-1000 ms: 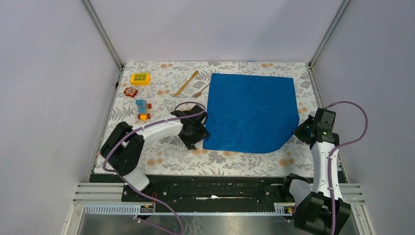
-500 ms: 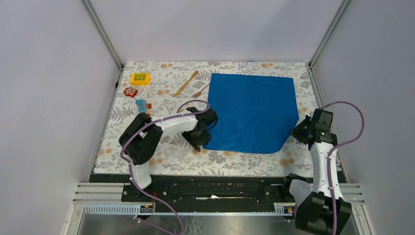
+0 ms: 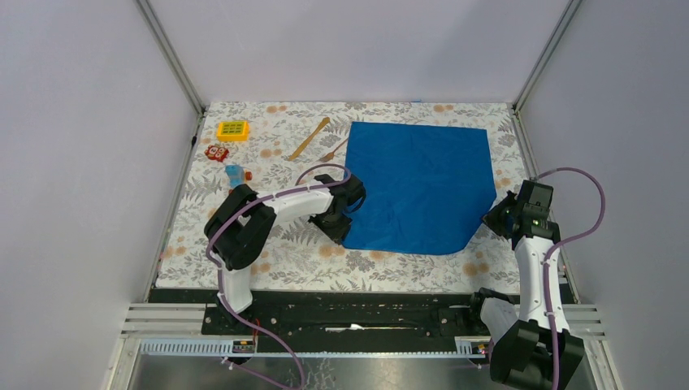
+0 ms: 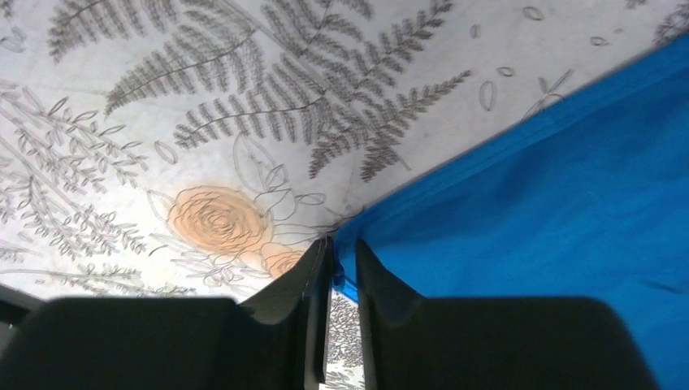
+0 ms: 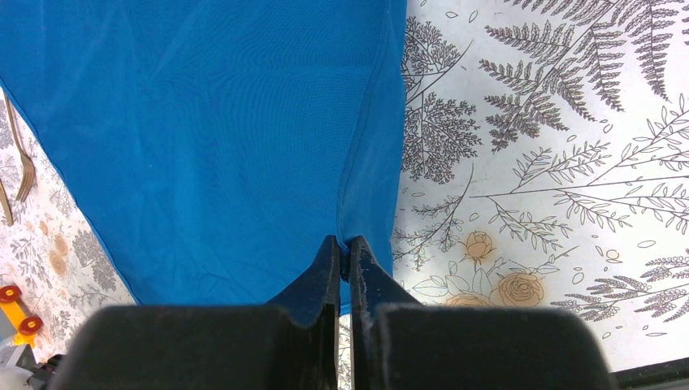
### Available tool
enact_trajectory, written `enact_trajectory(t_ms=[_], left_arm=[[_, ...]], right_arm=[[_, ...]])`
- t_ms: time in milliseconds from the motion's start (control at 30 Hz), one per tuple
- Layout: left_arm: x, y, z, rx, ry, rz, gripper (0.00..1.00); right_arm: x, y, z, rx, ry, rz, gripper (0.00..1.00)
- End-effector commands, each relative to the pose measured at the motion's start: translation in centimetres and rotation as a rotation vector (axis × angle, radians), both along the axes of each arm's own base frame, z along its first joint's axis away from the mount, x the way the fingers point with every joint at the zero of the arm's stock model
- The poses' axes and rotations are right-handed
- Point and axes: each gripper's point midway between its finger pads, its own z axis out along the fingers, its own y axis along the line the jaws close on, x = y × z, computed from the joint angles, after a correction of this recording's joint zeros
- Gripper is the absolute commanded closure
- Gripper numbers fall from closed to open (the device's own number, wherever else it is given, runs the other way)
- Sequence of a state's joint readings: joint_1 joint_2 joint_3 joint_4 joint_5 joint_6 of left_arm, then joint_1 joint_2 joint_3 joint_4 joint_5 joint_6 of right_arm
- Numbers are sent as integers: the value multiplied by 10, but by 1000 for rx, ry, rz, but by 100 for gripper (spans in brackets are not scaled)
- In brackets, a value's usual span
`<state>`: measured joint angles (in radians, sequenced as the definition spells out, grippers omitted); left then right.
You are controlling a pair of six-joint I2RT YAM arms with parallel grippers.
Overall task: Fold the napkin into a case and place the utensils inside
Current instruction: Pick up the flattened napkin from the center of the board.
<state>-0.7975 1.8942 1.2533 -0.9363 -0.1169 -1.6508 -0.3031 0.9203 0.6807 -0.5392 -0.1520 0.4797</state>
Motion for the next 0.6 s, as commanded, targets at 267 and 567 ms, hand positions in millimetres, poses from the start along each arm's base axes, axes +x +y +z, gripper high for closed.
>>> enact_trajectory(t_ms=[267, 567], left_arm=[[19, -7, 32, -103, -220, -154, 100], [54, -19, 248, -383, -845, -455, 100]], right_arm=[[11, 11, 45, 15, -140, 49, 100], [-17, 10, 192, -87, -423, -18, 100]])
